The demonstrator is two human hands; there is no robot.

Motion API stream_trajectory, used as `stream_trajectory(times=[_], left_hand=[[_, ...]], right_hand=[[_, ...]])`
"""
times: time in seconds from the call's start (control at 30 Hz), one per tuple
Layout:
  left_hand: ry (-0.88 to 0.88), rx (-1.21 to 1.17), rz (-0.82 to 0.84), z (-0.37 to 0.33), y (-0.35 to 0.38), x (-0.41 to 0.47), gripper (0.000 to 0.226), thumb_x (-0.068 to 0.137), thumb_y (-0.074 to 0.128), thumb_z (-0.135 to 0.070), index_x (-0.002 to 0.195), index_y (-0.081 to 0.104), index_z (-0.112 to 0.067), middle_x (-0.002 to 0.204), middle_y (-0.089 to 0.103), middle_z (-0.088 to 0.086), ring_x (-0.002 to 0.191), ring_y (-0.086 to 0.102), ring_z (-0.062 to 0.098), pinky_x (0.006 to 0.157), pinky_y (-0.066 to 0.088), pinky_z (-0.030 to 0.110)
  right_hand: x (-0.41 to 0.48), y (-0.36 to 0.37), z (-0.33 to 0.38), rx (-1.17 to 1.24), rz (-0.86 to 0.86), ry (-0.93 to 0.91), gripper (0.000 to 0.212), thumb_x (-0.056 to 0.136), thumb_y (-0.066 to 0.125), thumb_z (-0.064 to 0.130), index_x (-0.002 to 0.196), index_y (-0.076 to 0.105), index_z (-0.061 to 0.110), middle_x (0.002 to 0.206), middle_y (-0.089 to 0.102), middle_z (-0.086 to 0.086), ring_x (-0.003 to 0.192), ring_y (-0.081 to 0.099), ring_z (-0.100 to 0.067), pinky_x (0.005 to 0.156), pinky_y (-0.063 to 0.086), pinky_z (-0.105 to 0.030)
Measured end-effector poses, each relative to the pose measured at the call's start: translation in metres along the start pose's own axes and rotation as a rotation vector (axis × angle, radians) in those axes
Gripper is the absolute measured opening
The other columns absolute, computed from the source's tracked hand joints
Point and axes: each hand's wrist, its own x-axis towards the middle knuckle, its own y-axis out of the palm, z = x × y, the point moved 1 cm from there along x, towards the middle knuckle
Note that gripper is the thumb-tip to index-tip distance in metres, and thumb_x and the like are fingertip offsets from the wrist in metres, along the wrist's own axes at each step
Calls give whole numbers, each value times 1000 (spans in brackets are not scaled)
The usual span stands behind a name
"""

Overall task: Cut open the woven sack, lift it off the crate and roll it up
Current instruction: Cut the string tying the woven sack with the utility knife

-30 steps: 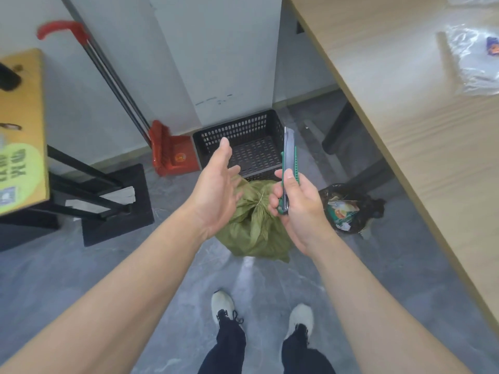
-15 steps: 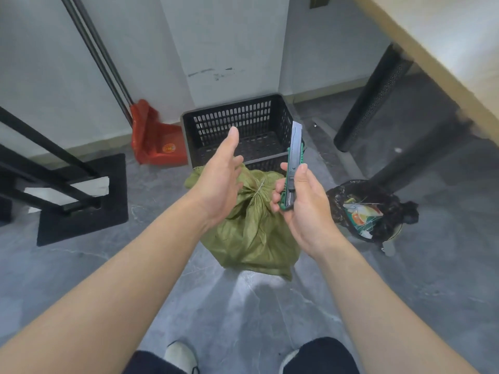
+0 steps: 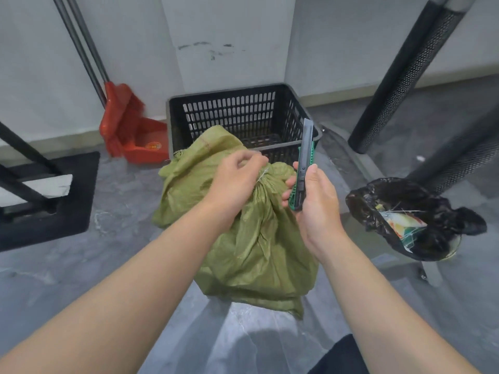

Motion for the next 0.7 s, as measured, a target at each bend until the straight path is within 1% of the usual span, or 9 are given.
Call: stream_trajectory(times=[0.03,0.1,0.2,0.27,0.37,0.43,0.5,0.57,0.7], left_hand=[[9,48,-69,12,3,5,11,93,66,-28,100,73,-22,94,70,-4,92,68,16,95,59,48],[15,109,-155,36,9,16,8,87,68,-26,83,73,-22,77,70,-3,73,69,19,81,63,54],[80,336,-225,59,16,29,12,82,67,-25,80,78,-24,69,73,-6,70,72,20,72,63,44],[141,480,-275,69,20,34,15,84,67,-24,86,81,-27,75,75,-8,79,73,21,75,59,36],[257,631,-370,82,27,37,18,94,66,-24,102,81,-29,96,74,-6,92,69,24,76,50,35],[299,664,-415,91,32,40,20,99,65,-27,112,79,-27,99,61,-5,89,61,22,71,40,32],[298,635,-455,97,37,45,22,100,66,-28,118,77,-26,99,50,-5,84,52,18,69,37,31],[279,618,-480,103,39,52,21,98,69,-29,116,77,-25,100,45,-3,85,50,18,69,37,31],[231,633,-448,108,42,62,6,95,73,-24,100,74,-20,102,39,-2,94,50,20,74,39,32]], right_hand=[[4,-2,-7,-12,-12,-3,34,113,34,33,115,60,12,85,56,-6,61,53,-13,57,46,-31],[10,-6,-19,-34,-46,-14,33,113,34,31,114,59,9,84,56,-4,58,53,-11,55,46,-28],[17,-11,-32,-76,-93,-45,34,113,34,28,117,57,3,83,56,-2,57,52,-9,52,46,-26],[20,-14,-37,-87,-108,-58,34,113,35,27,116,58,2,84,56,-3,58,52,-10,51,46,-25],[22,-20,-42,-129,-107,-65,31,112,36,27,112,58,5,85,56,-3,61,53,-12,52,46,-24],[24,-24,-46,-166,-107,-65,30,112,36,27,108,58,6,85,57,-2,62,52,-12,51,46,-23],[27,-26,-51,-206,-107,-55,28,112,37,27,102,57,9,85,57,-2,62,52,-12,51,46,-23],[29,-27,-53,-225,-111,-40,28,112,37,28,100,56,11,85,58,-1,62,51,-13,51,45,-24],[33,-28,-56,-334,-110,-62,29,110,39,33,99,58,15,83,60,2,62,54,-12,57,48,-31]])
